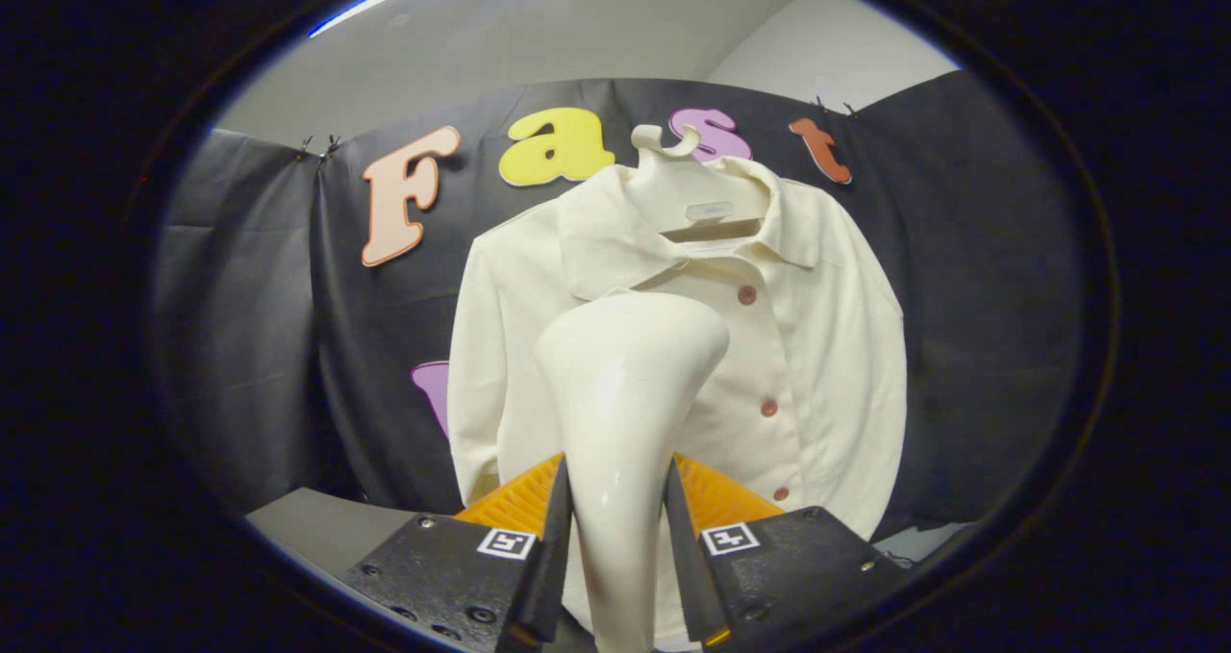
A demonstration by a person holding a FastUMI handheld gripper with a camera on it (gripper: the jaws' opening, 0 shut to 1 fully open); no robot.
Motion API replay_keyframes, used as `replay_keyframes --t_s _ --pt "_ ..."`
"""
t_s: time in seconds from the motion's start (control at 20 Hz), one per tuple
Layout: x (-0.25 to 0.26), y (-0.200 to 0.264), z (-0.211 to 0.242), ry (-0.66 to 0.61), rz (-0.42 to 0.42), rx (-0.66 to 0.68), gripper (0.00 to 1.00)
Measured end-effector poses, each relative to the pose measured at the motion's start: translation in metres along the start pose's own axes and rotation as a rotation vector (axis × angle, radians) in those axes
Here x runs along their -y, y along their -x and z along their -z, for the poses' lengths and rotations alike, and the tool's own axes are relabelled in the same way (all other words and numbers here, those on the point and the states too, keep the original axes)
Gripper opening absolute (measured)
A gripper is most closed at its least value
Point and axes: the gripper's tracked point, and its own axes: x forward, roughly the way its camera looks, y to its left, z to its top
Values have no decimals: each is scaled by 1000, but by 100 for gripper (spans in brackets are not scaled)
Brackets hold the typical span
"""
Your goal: Iron the clothes twice with a garment steamer, once on the left side and once on the right side.
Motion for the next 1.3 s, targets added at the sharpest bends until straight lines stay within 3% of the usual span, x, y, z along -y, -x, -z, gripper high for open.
replay_keyframes --t_s 0.15,0.7,1.3 --pt "5 4 12 14 -9 21 48" --pt "39 10 103 -19 7 -109 49" --pt "40 27 206 -82 -59 -238 49"
